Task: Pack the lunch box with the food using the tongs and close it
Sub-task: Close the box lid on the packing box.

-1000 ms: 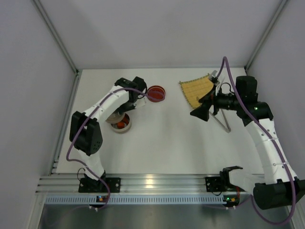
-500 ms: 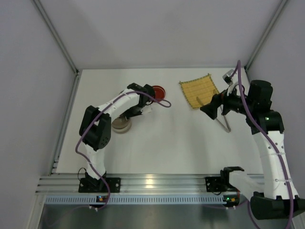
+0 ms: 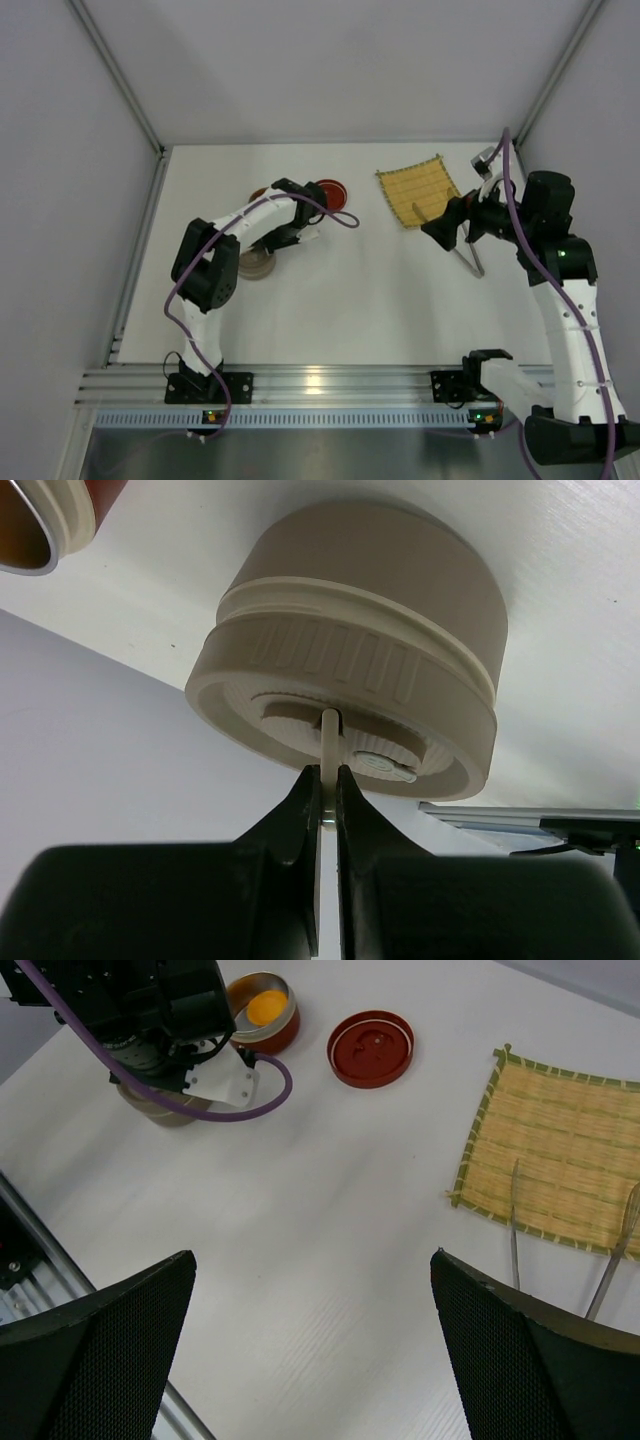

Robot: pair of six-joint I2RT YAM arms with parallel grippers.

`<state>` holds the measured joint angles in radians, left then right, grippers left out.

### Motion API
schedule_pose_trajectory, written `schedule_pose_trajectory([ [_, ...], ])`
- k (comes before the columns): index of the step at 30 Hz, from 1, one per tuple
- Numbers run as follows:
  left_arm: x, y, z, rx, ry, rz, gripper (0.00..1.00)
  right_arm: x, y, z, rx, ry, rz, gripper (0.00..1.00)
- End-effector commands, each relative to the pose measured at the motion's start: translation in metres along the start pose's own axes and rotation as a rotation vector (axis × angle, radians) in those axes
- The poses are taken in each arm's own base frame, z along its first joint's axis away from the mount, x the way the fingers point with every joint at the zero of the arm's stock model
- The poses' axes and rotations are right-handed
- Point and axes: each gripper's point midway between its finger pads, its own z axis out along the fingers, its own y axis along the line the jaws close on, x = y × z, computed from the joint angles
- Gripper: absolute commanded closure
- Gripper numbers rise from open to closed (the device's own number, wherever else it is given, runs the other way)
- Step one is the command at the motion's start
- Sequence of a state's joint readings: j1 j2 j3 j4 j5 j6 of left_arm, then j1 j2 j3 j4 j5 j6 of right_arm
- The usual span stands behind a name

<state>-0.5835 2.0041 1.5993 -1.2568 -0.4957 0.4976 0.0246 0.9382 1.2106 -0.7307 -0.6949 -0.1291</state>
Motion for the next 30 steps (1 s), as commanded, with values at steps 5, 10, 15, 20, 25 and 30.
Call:
schedule_pose_trajectory([
  [5,0.003,0.006,0.002,-0.053,0.031,-0.021,0.93,-0.001,-0.001,0.003,-0.014,-0.021,0.009,0.01],
  [10,0.005,0.005,0.003,-0.05,0.037,-0.011,0.91,-0.002,0.0,0.004,-0.025,-0.024,0.013,0.01],
  [15,0.001,0.0,0.006,-0.017,0.027,0.002,0.85,-0.001,0.001,0.004,-0.031,-0.023,0.015,0.01],
  [20,0.0,-0.001,0.004,-0.006,0.012,0.007,0.71,0.002,0.0,0.005,-0.032,-0.017,0.014,0.01],
  [25,0.002,-0.001,-0.004,0.004,-0.016,0.0,0.59,0.003,0.001,0.005,-0.039,-0.018,0.014,0.01],
  [30,0.005,-0.002,-0.018,0.019,-0.068,-0.03,0.57,0.004,0.003,0.005,-0.044,-0.018,0.017,0.01],
])
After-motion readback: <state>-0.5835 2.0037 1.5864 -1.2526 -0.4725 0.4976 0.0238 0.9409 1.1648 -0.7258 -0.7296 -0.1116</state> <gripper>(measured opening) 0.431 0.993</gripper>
